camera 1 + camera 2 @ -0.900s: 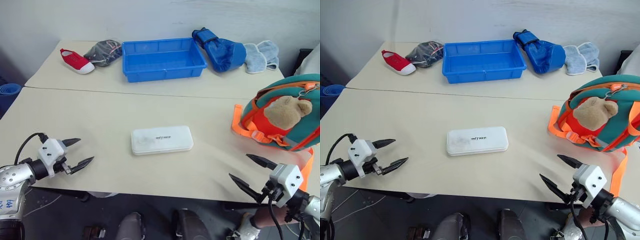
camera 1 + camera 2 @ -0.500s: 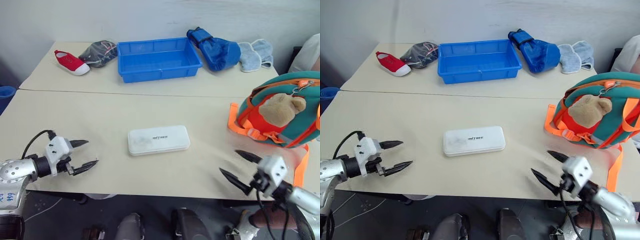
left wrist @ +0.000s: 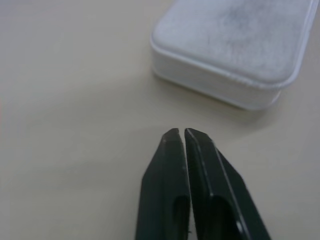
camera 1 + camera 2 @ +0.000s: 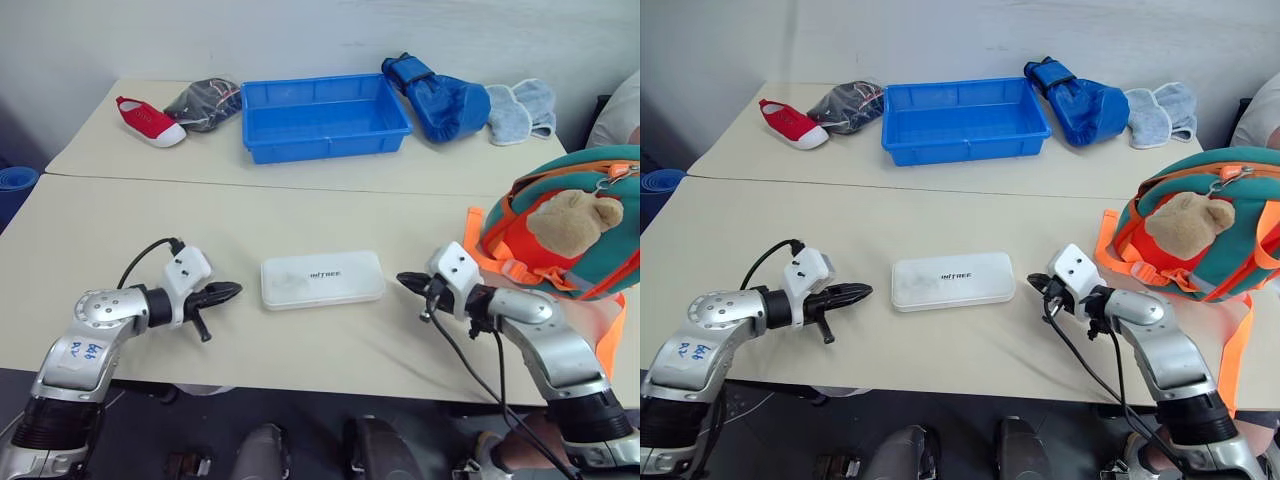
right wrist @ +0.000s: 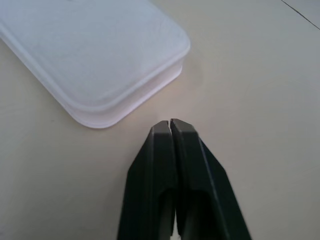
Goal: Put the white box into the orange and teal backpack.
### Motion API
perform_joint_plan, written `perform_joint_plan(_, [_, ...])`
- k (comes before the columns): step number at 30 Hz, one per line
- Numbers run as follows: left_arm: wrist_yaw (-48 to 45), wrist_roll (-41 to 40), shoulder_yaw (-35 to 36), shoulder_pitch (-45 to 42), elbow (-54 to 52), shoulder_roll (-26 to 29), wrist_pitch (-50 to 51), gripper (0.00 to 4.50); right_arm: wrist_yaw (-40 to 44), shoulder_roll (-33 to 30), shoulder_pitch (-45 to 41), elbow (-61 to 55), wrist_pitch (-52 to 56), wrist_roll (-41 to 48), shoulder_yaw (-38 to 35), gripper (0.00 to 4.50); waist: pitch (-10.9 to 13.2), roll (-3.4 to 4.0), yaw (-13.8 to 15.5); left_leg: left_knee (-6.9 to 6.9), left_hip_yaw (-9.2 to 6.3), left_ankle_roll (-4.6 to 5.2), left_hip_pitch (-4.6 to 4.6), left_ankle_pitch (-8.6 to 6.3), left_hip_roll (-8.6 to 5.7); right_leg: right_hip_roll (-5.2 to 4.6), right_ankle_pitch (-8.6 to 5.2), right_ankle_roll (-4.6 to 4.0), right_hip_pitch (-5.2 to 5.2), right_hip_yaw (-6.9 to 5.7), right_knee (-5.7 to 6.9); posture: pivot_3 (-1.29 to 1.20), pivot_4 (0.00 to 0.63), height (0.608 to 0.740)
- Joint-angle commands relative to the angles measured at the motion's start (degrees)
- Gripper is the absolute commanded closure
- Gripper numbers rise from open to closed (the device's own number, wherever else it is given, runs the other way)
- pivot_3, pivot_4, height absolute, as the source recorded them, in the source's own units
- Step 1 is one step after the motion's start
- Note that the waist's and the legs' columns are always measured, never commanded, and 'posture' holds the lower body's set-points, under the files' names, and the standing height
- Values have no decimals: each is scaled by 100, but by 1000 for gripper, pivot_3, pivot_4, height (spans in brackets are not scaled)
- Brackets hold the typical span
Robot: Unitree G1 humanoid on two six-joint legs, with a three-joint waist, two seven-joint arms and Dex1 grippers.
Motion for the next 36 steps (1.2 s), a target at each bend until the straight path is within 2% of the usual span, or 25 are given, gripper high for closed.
perform_joint_plan(1, [9, -34, -160, -178, -191, -94, 103, 4448, 0, 132, -280, 277, -382, -205, 135, 4456, 0, 0, -1, 3, 0, -1, 0, 1, 0, 1, 0, 0, 1, 0, 2, 0, 150, 740])
perform_joint_plan(7, [-25, 13, -329, -315, -130, -166, 188, 4448, 325, 320, -317, -17, -182, 39, 238, 4456, 0, 0, -7, 12, 1, -7, 0, 2, 3, 5, 0, 0, -1, 2, 10, 0, 150, 740])
perform_joint_plan(15, [-148, -24, -411, -331, -151, -236, 87, 4448, 553, 145, 315, -1048, 351, 393, 67, 4456, 0, 0, 3, 37, -2, -2, -8, -6, 5, 2, 0, 0, 0, 1, 18, 0, 150, 740])
perform_joint_plan(22, [-218, -62, -423, -330, -118, -135, 450, 4448, 143, -44, 1017, -1464, 670, 333, -479, 4456, 0, 0, 2, 39, -6, -3, -8, -9, 5, 1, 0, 0, 3, 1, 17, 0, 150, 740])
perform_joint_plan(26, [-312, -584, -91, -656, 207, -124, 1368, 3557, 172, -209, 1291, -1565, 699, 395, -726, 4500, 0, 0, 7, 39, -8, 0, -8, -10, 5, 3, 0, 0, 3, -1, 18, 0, 150, 740])
perform_joint_plan(30, [-1438, -1239, -396, -1247, 1208, 664, 3151, 2389, 243, -368, 1447, -1608, 695, 422, -832, 4500, 2, -1, -21, 40, -10, -4, -7, -9, 6, 8, -1, -1, 1, -1, 21, 0, 150, 740])
perform_joint_plan(33, [-1646, -1449, -745, -2201, 2288, 702, 4499, 1515, 226, -390, 1414, -1585, 682, 405, -776, 4500, 2, -3, 3, 44, -13, -5, -6, -7, 6, 11, -3, -3, 1, -6, 24, 0, 150, 740])
perform_joint_plan(36, [-1895, -1407, -1277, -2917, 2978, 604, 5029, 620, 299, -491, 1335, -1464, 476, 206, -587, 4500, 4, -6, 25, 52, -14, -5, -8, -6, 0, 11, -3, -2, 4, -6, 25, 0, 150, 740])
